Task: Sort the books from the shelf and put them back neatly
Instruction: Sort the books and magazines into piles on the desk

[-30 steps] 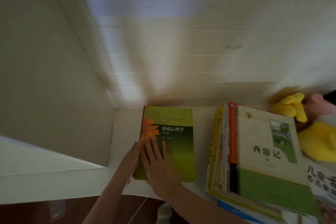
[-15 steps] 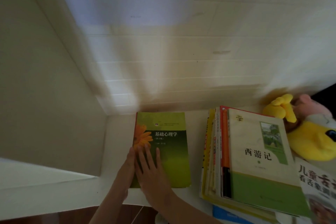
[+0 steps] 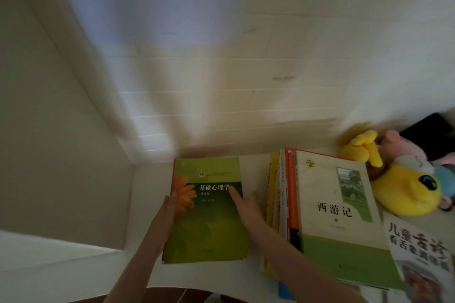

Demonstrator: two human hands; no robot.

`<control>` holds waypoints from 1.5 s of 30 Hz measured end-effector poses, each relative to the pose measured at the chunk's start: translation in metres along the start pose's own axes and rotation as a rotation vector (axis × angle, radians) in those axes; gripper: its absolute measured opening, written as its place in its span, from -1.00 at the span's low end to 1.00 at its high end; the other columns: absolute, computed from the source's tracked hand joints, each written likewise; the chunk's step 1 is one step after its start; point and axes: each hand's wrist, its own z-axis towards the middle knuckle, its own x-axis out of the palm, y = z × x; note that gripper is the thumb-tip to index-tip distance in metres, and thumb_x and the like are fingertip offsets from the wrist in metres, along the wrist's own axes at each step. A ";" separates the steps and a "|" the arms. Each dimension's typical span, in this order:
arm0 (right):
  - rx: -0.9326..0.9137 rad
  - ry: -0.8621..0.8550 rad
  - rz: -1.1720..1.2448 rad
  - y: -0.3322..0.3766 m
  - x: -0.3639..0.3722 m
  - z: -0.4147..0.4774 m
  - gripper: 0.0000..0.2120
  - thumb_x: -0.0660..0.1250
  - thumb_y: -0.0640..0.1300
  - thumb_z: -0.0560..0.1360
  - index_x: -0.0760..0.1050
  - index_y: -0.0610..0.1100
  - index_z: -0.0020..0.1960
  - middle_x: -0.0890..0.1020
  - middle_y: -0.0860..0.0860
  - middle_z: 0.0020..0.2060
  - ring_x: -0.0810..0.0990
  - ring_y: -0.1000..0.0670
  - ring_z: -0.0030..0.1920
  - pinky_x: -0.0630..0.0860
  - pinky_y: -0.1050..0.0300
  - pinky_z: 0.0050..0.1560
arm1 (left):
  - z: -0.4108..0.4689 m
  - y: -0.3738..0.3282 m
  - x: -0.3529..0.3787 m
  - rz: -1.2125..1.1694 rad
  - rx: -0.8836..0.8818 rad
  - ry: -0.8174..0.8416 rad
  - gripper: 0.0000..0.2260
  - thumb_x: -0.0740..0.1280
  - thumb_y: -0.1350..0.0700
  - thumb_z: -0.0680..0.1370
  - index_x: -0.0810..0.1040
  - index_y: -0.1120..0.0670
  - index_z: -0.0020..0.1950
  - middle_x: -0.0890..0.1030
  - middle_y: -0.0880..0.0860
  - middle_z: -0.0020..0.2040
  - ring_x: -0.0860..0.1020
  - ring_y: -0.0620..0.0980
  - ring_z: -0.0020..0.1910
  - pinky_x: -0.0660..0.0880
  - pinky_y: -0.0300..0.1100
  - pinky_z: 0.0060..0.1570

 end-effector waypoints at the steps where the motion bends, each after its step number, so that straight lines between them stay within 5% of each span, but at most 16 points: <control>1: 0.032 0.049 0.057 -0.007 0.005 0.003 -0.17 0.22 0.30 0.47 0.07 -0.17 0.52 0.35 -0.16 0.41 0.35 -0.18 0.39 0.31 -0.13 0.40 | -0.018 -0.016 0.017 0.238 -0.082 -0.053 -0.61 -0.05 0.03 0.69 0.32 0.13 0.44 0.39 0.22 0.43 0.66 -0.17 -0.14 0.46 -0.04 0.23; 2: 0.021 0.076 0.095 -0.011 0.009 0.002 -0.19 0.26 0.32 0.43 0.18 -0.15 0.48 0.44 -0.12 0.33 0.44 -0.15 0.31 0.38 -0.13 0.35 | -0.032 -0.035 0.031 0.232 -0.252 -0.135 -0.64 -0.02 -0.01 0.68 0.41 0.06 0.36 0.50 0.19 0.31 0.65 -0.12 -0.17 0.44 0.02 0.22; 4: -0.031 0.077 0.152 -0.017 0.017 0.000 -0.26 0.33 0.30 0.40 0.28 -0.11 0.41 0.52 -0.06 0.25 0.51 -0.10 0.23 0.44 -0.12 0.29 | -0.061 -0.058 0.069 0.375 -0.290 -0.275 -0.66 0.06 -0.11 0.65 0.48 0.03 0.25 0.57 0.09 0.13 0.59 0.05 0.00 0.46 0.08 0.19; 7: -0.038 0.062 0.179 -0.020 0.022 -0.001 -0.36 0.33 0.22 0.45 0.29 -0.10 0.38 0.52 -0.05 0.25 0.51 -0.09 0.24 0.45 -0.08 0.28 | -0.082 -0.077 0.083 0.383 -0.238 -0.315 -0.50 0.11 -0.19 0.60 0.44 0.15 0.34 0.55 0.14 0.22 0.53 0.16 0.15 0.43 0.11 0.24; 10: -0.048 0.048 0.168 -0.021 0.024 -0.002 -0.36 0.32 0.21 0.47 0.28 -0.12 0.40 0.52 -0.05 0.24 0.51 -0.08 0.24 0.46 -0.03 0.26 | -0.070 -0.068 0.076 0.395 -0.228 -0.346 -0.32 0.15 -0.39 0.49 0.29 -0.01 0.49 0.47 0.15 0.35 0.47 0.22 0.27 0.35 0.19 0.32; 12: -0.054 0.044 0.174 -0.021 0.023 -0.002 -0.36 0.34 0.18 0.47 0.28 -0.14 0.40 0.53 -0.05 0.23 0.51 -0.08 0.24 0.47 0.01 0.25 | -0.066 -0.055 0.067 0.399 -0.211 -0.334 -0.15 0.13 -0.56 0.29 0.31 -0.12 0.46 0.51 0.08 0.32 0.49 0.19 0.25 0.35 0.26 0.30; 17: -0.024 0.103 0.129 -0.015 0.021 -0.002 -0.18 0.31 0.21 0.48 0.03 -0.19 0.52 0.39 -0.11 0.40 0.41 -0.13 0.36 0.39 -0.07 0.35 | -0.061 -0.043 0.054 0.468 -0.239 -0.299 -0.12 0.10 -0.60 0.26 0.39 -0.07 0.39 0.57 0.06 0.22 0.54 0.14 0.20 0.39 0.23 0.27; 21: 0.011 0.105 -0.086 -0.002 0.015 -0.013 -0.04 0.26 0.22 0.50 -0.28 -0.21 0.54 -0.07 -0.20 0.54 0.06 -0.19 0.52 0.12 -0.09 0.50 | -0.076 -0.081 0.083 0.623 -0.312 -0.357 -0.33 0.11 -0.22 0.59 -0.01 0.10 0.57 0.29 0.24 0.47 0.32 0.28 0.41 0.21 0.18 0.40; 23: -0.157 0.038 -0.205 0.008 0.004 -0.031 -0.04 0.25 0.16 0.54 -0.40 -0.18 0.51 -0.32 -0.16 0.51 -0.20 -0.15 0.54 -0.10 -0.03 0.50 | -0.085 -0.097 0.098 0.761 -0.147 -0.407 -0.39 0.15 -0.06 0.62 -0.04 0.09 0.57 0.12 0.16 0.55 0.17 0.18 0.50 0.13 0.14 0.45; 26: -0.506 0.006 -0.179 0.021 -0.033 -0.060 -0.20 0.23 0.06 0.58 -0.26 -0.02 0.56 -0.37 0.08 0.49 -0.28 0.02 0.52 -0.12 0.04 0.49 | -0.095 -0.119 0.136 0.809 0.165 -0.333 -0.56 0.19 0.10 0.63 0.21 0.01 0.51 0.43 0.07 0.30 0.44 0.10 0.26 0.40 -0.02 0.18; 28: -0.681 -0.149 -0.313 0.021 -0.078 -0.069 -0.33 0.19 0.07 0.60 -0.10 0.02 0.56 -0.31 0.13 0.50 -0.32 0.11 0.48 -0.20 0.08 0.50 | -0.100 -0.127 0.173 0.854 0.155 -0.171 -0.63 0.19 0.10 0.63 0.31 -0.05 0.45 0.52 0.06 0.01 0.52 0.00 -0.05 0.43 -0.19 -0.10; 30: -0.758 -0.364 -0.403 0.009 -0.132 -0.064 -0.40 0.10 0.17 0.59 0.00 0.03 0.55 -0.25 0.11 0.52 -0.33 0.13 0.48 -0.25 0.08 0.48 | -0.106 -0.131 0.212 0.839 0.081 0.036 -0.63 0.17 0.06 0.64 0.32 -0.04 0.45 0.52 0.01 0.22 0.47 -0.10 0.14 0.40 -0.25 0.10; 33: -0.610 -0.622 -0.447 -0.027 -0.197 -0.055 -0.28 -0.08 0.33 0.47 0.09 0.01 0.53 -0.12 0.07 0.55 -0.22 0.03 0.53 -0.16 -0.02 0.51 | -0.110 -0.123 0.266 0.819 0.117 0.203 -0.65 0.12 -0.02 0.64 0.19 -0.16 0.43 0.30 -0.21 0.37 0.25 -0.20 0.36 0.20 -0.36 0.31; 37: -0.422 -0.528 -0.511 -0.075 -0.204 -0.050 -0.14 -0.32 0.54 0.34 -0.12 0.15 0.54 -0.25 0.17 0.50 0.17 -0.16 0.48 0.35 -0.12 0.33 | -0.111 -0.088 0.326 1.155 0.210 0.213 -0.48 0.01 -0.14 0.64 -0.12 -0.17 0.55 -0.21 -0.07 0.57 -0.13 -0.02 0.55 -0.03 -0.02 0.51; 39: -0.404 -0.516 -0.508 -0.081 -0.202 -0.051 -0.15 -0.40 0.54 0.33 -0.19 0.19 0.53 -0.28 0.15 0.51 0.25 -0.14 0.44 0.49 -0.04 0.17 | -0.113 -0.070 0.339 1.306 0.251 0.147 -0.42 -0.02 -0.18 0.62 -0.32 -0.20 0.50 -0.42 0.00 0.51 -0.18 0.04 0.55 0.08 0.05 0.50; 45: -0.409 -0.442 -0.419 -0.073 -0.210 -0.057 -0.32 -0.11 0.33 0.54 -0.24 0.12 0.55 -0.33 0.10 0.51 0.03 -0.08 0.52 0.35 -0.01 0.31 | -0.110 -0.061 0.338 1.235 0.340 0.120 -0.41 0.21 -0.04 0.59 0.01 -0.12 0.55 -0.21 0.03 0.57 -0.02 0.06 0.55 0.14 0.05 0.46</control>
